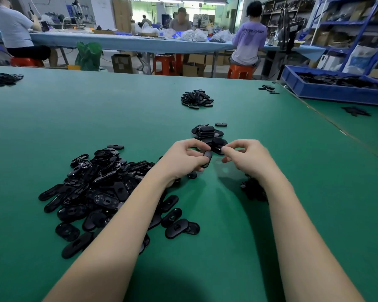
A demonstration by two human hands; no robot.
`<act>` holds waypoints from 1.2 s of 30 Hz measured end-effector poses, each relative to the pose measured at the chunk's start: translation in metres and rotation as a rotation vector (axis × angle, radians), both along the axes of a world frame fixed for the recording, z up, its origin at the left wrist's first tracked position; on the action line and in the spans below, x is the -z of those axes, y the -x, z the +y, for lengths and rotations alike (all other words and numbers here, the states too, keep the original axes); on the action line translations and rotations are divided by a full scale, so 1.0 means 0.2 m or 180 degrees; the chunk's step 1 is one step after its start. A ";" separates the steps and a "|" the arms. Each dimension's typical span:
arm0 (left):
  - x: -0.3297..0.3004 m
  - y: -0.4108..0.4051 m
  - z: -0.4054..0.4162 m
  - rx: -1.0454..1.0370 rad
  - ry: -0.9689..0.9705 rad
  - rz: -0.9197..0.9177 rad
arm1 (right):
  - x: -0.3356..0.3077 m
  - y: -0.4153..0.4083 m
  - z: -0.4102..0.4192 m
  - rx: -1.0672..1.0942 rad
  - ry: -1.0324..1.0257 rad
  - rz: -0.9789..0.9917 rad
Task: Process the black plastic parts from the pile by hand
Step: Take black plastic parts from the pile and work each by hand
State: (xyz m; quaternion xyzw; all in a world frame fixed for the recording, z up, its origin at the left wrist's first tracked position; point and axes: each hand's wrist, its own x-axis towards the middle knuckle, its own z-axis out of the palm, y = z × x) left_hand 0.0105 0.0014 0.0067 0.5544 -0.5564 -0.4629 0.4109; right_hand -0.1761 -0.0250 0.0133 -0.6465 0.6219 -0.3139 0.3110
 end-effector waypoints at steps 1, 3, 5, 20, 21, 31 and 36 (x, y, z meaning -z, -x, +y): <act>0.00 0.01 0.00 -0.0022 0.0033 0.0018 | 0.00 0.04 -0.01 0.0202 0.0059 0.0344; 0.00 0.02 0.00 -0.0008 0.0085 0.0038 | 0.01 0.10 0.00 0.0554 0.0099 0.0938; -0.01 0.03 0.00 0.0026 0.0104 0.0106 | 0.02 0.15 0.00 0.0701 0.0045 0.1130; 0.02 0.04 -0.01 0.0043 0.0137 0.0304 | 0.08 0.10 0.00 0.0667 0.0063 0.1263; 0.03 0.04 -0.01 0.0041 0.0166 0.0231 | 0.09 0.10 0.00 0.0682 0.0061 0.1232; 0.05 0.04 -0.03 0.0052 0.0184 0.0225 | 0.04 0.05 0.02 -0.0184 0.0211 -0.0748; 0.05 0.04 -0.03 0.0082 0.0174 0.0262 | 0.04 0.02 0.03 -0.0453 0.0184 -0.0667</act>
